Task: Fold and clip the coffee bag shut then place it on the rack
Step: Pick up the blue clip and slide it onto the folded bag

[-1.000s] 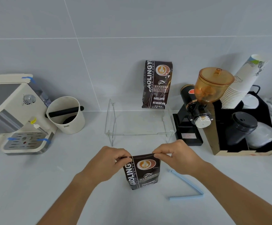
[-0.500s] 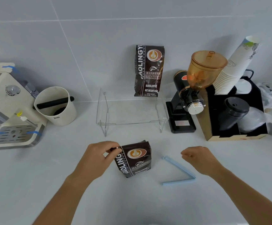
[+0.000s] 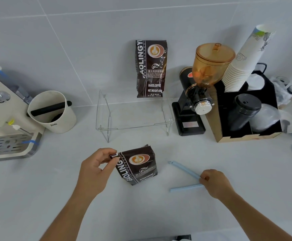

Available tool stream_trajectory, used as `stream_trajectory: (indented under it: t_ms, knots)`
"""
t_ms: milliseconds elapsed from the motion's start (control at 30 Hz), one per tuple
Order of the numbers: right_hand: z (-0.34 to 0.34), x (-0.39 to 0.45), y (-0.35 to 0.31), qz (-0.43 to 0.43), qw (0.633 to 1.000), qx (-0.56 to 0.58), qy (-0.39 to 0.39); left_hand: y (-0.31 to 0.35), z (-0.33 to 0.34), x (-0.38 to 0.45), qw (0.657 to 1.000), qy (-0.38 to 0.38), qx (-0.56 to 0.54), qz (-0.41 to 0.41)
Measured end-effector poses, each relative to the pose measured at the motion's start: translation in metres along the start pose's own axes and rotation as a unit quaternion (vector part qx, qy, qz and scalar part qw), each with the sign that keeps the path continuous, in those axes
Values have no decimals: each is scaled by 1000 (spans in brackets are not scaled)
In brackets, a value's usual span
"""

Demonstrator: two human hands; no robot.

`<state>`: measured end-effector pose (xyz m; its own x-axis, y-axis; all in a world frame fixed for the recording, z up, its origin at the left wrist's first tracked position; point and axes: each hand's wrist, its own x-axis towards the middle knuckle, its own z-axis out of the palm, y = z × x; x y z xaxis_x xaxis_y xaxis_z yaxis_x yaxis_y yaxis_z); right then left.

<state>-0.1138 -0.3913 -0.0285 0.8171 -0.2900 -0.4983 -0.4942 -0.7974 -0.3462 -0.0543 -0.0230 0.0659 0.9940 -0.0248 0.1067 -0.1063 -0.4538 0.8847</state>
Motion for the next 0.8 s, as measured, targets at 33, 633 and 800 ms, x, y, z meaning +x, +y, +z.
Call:
stream_trajectory:
  t_ms: [33,633,800]
  knots:
    - [-1,-2,-1,3,1000,6,2,-1,2,0,1000,5,-20,-8]
    - [-101,-67,-96,-128,933,326,86,0,11,3,970,-11,-233,-74]
    - [-105,-71,-138,-200,920,331,57,-2,11,1,962,-4,-258,-83]
